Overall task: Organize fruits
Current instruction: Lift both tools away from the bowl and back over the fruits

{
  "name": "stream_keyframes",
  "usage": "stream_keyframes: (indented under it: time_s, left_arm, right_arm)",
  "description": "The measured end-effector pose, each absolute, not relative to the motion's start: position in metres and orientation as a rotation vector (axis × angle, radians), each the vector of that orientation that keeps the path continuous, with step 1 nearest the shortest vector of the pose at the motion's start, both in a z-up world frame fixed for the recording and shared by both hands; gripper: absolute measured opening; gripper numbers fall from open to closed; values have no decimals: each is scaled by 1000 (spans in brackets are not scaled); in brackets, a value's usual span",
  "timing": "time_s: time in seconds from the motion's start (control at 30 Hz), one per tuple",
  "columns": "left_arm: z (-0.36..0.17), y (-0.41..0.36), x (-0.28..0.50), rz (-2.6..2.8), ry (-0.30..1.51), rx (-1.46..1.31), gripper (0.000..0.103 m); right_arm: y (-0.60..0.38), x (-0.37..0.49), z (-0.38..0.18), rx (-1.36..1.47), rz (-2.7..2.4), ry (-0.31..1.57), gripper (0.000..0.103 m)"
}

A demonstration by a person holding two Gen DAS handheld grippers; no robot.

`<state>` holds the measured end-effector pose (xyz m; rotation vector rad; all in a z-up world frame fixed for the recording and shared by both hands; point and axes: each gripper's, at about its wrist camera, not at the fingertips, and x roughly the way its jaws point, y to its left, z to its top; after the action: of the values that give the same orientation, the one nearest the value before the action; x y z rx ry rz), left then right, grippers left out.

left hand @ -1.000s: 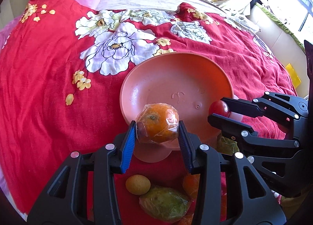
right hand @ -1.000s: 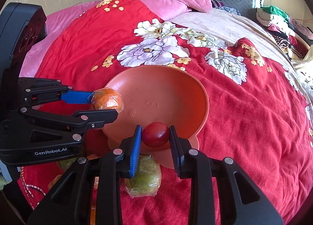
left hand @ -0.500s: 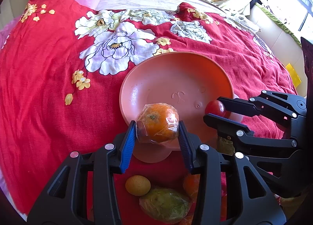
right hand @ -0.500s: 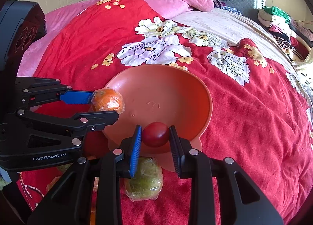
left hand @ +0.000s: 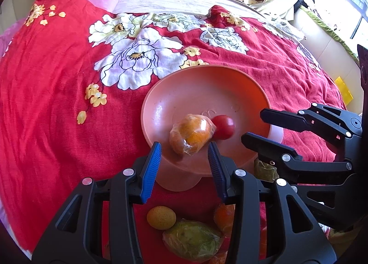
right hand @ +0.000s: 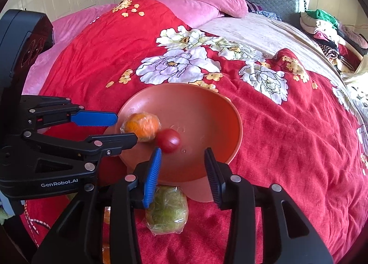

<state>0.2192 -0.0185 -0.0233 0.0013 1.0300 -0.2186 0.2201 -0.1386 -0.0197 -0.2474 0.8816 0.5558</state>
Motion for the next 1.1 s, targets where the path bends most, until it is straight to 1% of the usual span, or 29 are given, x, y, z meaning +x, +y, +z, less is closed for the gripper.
stream_keyframes:
  time_s: [0.23,0.53,0.7,0.77,0.93,0.97,1.1]
  left_arm:
    - [-15,-14,217,-214,1013,-12,35]
    - [8,-10,205,-213,966,-22,45]
    - [20,-8,197,-213,942,-30,51]
    - [26,-6,194,-208,929,-34,57]
    - [38,-3,185,-198,901,-44,65]
    - [41,-1,183,-193,895,-48,70]
    - [48,4,175,-164,874,-51,75]
  right_arm:
    - [-144,219,-12,-236,544,870,47]
    - [-155,213,8,-225,528,842,55]
    - [-163,209,24,-212,514,817,62]
    - [-165,207,29,-206,512,806,65]
    - [-169,200,39,-191,510,782,75]
    - [-169,199,41,-185,509,776,78]
    - [-174,193,46,-158,500,758,88]
